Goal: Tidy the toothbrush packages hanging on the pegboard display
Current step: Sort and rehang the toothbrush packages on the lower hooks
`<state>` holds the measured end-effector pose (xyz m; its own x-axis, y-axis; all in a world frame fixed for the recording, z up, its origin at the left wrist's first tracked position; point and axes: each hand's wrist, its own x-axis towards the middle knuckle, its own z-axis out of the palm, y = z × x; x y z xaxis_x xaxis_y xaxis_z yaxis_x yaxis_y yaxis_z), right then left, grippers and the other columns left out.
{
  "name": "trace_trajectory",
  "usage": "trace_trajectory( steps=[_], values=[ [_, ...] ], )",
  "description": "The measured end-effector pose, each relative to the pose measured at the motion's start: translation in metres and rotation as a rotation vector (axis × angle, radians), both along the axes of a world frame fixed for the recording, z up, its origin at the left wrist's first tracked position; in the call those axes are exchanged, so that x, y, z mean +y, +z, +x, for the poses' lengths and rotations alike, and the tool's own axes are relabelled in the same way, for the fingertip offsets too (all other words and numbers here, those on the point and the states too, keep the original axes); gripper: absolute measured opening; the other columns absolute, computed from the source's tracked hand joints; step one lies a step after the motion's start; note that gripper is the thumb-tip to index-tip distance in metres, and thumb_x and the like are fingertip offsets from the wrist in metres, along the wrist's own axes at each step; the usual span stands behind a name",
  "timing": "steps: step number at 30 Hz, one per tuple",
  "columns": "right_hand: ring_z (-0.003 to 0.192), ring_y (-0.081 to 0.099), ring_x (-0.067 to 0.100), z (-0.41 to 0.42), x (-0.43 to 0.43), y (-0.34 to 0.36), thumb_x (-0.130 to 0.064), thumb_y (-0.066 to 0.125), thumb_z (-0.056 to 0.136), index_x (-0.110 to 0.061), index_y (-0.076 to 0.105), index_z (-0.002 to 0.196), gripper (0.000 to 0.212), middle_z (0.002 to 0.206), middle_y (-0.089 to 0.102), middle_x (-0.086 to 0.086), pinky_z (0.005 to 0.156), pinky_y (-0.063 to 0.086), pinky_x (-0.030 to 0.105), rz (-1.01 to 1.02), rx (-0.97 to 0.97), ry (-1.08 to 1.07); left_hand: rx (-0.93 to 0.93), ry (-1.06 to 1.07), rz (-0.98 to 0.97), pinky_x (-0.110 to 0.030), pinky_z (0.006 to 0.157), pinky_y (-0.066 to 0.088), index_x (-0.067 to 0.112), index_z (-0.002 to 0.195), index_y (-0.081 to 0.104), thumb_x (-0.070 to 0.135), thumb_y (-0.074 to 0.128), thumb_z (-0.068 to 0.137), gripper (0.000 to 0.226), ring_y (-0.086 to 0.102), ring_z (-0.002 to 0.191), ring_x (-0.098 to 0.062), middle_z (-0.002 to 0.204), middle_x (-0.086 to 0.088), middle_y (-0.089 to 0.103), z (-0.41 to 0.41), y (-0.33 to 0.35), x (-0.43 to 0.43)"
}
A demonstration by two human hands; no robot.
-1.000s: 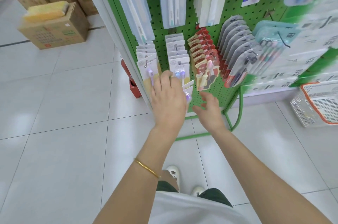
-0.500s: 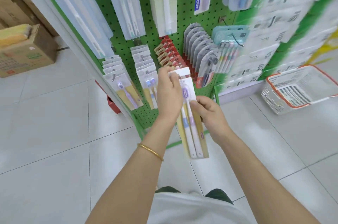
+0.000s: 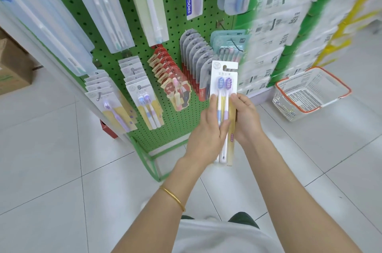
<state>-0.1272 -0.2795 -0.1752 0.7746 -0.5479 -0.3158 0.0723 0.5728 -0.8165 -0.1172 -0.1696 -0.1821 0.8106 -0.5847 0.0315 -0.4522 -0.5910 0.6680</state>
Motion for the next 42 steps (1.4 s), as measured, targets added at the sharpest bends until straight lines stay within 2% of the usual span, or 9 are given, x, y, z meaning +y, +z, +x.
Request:
trace_trajectory(
  steps=[2,9,16,19,22,24,28,33,42],
  values=[
    [0.059,0.065,0.016,0.002,-0.005,-0.002,-0.009,0.053,0.095,-0.009,0.058,0.086,0.011,0.071,0.068,0.005,0.057,0.055,0.026,0.058,0.01,-0.05,0.003,-0.073,0.077,-0.036,0.068,0.042,0.029,0.151,-0.01,0.046,0.032,0.099,0.069,0.057,0.103,-0.032,0.145,-0.006,0.027,-0.003,-0.004,0.002],
    [0.056,0.057,0.015,0.01,-0.015,0.003,-0.01,0.051,0.097,-0.014,0.053,0.076,0.021,0.062,0.063,0.001,0.063,0.049,0.032,0.065,0.055,-0.19,0.01,-0.219,0.237,-0.036,0.075,0.043,0.027,0.15,-0.017,0.055,0.05,0.09,0.093,0.053,0.107,-0.032,0.137,-0.008,0.029,-0.009,-0.003,0.013],
    [0.061,0.055,0.015,0.012,-0.009,0.003,-0.017,0.051,0.098,-0.015,0.052,0.08,0.019,0.068,0.058,0.001,0.065,0.048,0.033,0.098,0.03,-0.2,0.024,-0.147,0.329,-0.034,0.074,0.041,0.034,0.148,-0.018,0.057,0.069,0.073,0.117,0.052,0.106,-0.027,0.13,-0.005,0.034,-0.004,-0.001,0.011],
    [0.065,0.056,0.015,0.009,-0.009,0.002,-0.026,0.051,0.098,-0.016,0.053,0.087,0.014,0.075,0.058,0.002,0.062,0.049,0.029,0.111,0.009,-0.11,0.238,-0.155,0.23,-0.036,0.091,0.044,0.036,0.148,-0.018,0.035,0.067,0.077,0.11,0.047,0.119,-0.024,0.144,-0.006,0.03,0.0,-0.003,0.01],
    [0.069,0.057,0.014,0.004,-0.007,0.001,-0.039,0.05,0.096,-0.021,0.057,0.092,0.02,0.081,0.06,-0.002,0.06,0.046,0.027,0.059,0.051,0.072,0.614,-0.151,-0.058,-0.039,0.09,0.051,0.035,0.15,-0.003,0.015,0.056,0.079,0.094,0.044,0.119,-0.013,0.144,0.002,0.031,0.001,0.001,0.011],
    [0.071,0.059,0.015,0.002,-0.006,0.0,-0.022,0.055,0.095,-0.02,0.056,0.096,0.002,0.084,0.063,0.001,0.062,0.047,0.029,0.013,0.026,0.061,0.774,-0.095,-0.203,-0.042,0.086,0.054,0.031,0.144,0.017,0.003,0.047,0.084,0.073,0.05,0.119,-0.017,0.133,-0.001,0.041,-0.001,0.003,0.012],
    [0.069,0.064,0.016,0.001,-0.007,0.0,-0.001,0.055,0.092,-0.016,0.058,0.099,0.017,0.084,0.067,0.006,0.063,0.052,0.032,-0.102,0.049,0.099,0.939,0.059,-0.292,-0.049,0.086,0.052,0.02,0.119,0.047,0.013,0.041,0.1,0.021,0.065,0.097,-0.029,0.12,-0.017,0.062,0.0,0.003,0.017],
    [0.069,0.066,0.016,-0.001,-0.006,-0.005,-0.002,0.058,0.089,-0.007,0.064,0.103,0.015,0.092,0.068,0.009,0.064,0.053,0.033,-0.175,0.069,0.259,0.844,0.16,-0.249,-0.043,0.095,0.05,0.026,0.1,0.063,0.045,0.045,0.097,0.026,0.068,0.1,-0.022,0.107,-0.005,0.071,0.012,0.005,0.02],
    [0.077,0.065,0.02,-0.005,-0.003,-0.004,-0.003,0.059,0.089,0.003,0.058,0.118,0.03,0.101,0.066,0.015,0.067,0.053,0.03,-0.216,0.022,0.442,0.583,0.293,-0.511,-0.044,0.089,0.053,0.019,0.106,0.055,0.027,0.045,0.1,0.015,0.066,0.098,-0.021,0.11,-0.005,0.068,0.043,0.035,0.02]
  ],
)
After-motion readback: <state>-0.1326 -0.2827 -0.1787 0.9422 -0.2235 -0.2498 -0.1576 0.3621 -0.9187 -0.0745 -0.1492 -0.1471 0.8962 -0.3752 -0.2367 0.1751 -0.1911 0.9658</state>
